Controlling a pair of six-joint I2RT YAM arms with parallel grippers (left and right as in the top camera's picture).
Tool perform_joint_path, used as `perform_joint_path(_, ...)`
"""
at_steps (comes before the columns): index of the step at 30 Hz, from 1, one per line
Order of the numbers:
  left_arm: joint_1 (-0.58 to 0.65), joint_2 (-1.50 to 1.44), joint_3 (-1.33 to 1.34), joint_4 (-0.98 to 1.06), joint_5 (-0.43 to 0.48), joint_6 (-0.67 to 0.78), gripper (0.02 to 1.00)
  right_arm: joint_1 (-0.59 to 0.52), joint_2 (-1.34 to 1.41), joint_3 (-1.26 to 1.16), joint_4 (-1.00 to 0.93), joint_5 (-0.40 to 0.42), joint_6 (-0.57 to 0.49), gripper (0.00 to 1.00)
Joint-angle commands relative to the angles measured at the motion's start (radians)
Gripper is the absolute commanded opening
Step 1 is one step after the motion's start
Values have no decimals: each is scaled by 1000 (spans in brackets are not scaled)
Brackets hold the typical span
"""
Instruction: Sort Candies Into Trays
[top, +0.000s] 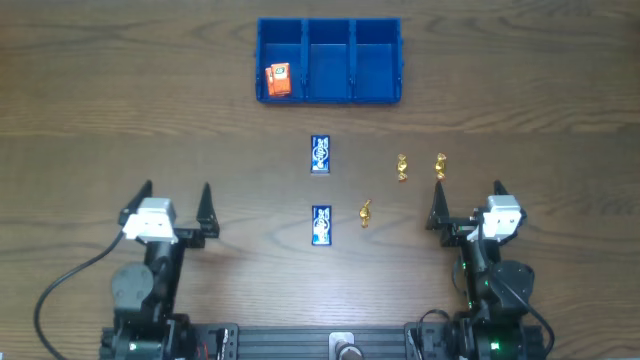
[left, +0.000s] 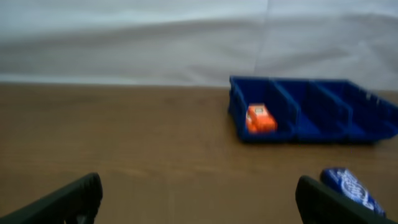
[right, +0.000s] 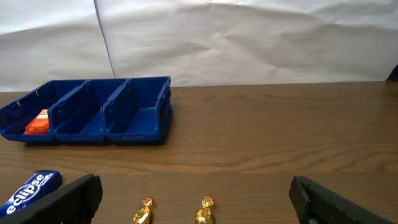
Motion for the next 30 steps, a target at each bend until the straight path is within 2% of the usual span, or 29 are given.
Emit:
perform_joint_path(1, 7, -4, 1, -84, 17, 18, 998, 0, -6, -3, -5, 3, -12, 998)
perform_joint_path(21, 7, -2, 1, -90, 15, 18, 998, 0, -6, -3, 2, -3, 2, 1000)
perform_joint_path(25, 7, -2, 1, -90, 15, 18, 998, 0, 1, 3, 96, -77, 239, 998)
perform_joint_path(26, 7, -2, 1, -90, 15, 18, 998, 0, 16, 21, 96, -110, 264, 1000)
perform_joint_path(30, 7, -2, 1, -90, 15, 18, 996, 0, 161, 221, -30, -302, 249, 998)
